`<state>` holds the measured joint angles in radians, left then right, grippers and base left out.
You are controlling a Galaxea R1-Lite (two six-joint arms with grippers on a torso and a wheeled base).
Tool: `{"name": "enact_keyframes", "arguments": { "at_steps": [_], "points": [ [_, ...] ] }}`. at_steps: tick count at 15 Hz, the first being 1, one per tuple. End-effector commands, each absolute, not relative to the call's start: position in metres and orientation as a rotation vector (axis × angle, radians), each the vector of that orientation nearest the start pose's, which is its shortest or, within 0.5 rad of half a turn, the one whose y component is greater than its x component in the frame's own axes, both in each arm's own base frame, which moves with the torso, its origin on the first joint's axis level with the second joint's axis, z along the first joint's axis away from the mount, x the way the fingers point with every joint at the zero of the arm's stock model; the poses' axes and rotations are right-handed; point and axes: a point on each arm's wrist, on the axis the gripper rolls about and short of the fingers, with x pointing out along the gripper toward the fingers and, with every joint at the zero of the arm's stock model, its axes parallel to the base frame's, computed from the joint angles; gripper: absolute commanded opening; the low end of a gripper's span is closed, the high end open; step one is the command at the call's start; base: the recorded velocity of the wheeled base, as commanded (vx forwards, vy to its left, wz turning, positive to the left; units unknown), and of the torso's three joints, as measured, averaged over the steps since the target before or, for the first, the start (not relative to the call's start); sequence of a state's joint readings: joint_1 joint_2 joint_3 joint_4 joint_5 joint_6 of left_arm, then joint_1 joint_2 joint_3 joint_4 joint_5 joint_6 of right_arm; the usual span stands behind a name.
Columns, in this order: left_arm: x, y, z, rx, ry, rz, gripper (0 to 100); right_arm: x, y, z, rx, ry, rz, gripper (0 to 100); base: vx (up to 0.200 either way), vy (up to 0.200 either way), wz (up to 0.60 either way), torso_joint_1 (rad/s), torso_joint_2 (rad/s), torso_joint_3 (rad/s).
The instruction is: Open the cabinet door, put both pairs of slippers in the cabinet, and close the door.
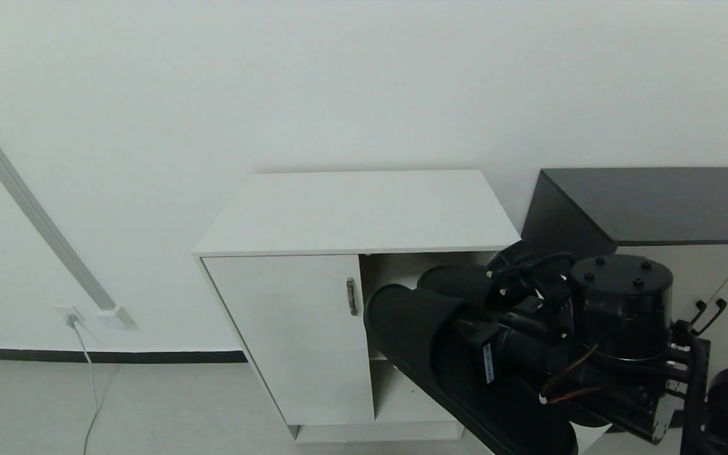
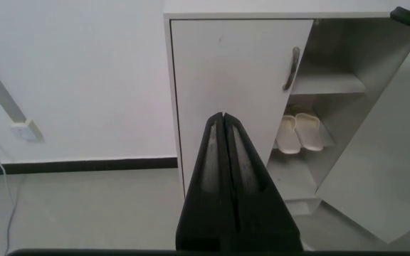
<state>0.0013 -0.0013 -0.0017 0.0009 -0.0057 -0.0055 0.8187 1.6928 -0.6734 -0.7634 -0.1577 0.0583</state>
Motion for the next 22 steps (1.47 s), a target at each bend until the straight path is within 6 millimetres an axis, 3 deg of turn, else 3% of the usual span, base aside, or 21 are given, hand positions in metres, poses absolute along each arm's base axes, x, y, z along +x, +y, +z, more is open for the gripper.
{"name": "enact_keyframes", "arguments": {
  "at_steps": [1,22],
  "points": [
    [-0.0229,-0.0001,0.0759,-0.006,-0.002,-0.003,0,0.2017,0.2106,0.1620,-0.067,0.251,0.650,0,0.000,0.000,0.00,-0.232,0.53,0.300],
    [-0.0229,-0.0002,0.0757,-0.006,0.000,-0.005,0,0.2011,0.2145,0.1563,-0.068,0.242,0.659,0,0.000,0.000,0.00,-0.179,0.51,0.328]
  ]
}}
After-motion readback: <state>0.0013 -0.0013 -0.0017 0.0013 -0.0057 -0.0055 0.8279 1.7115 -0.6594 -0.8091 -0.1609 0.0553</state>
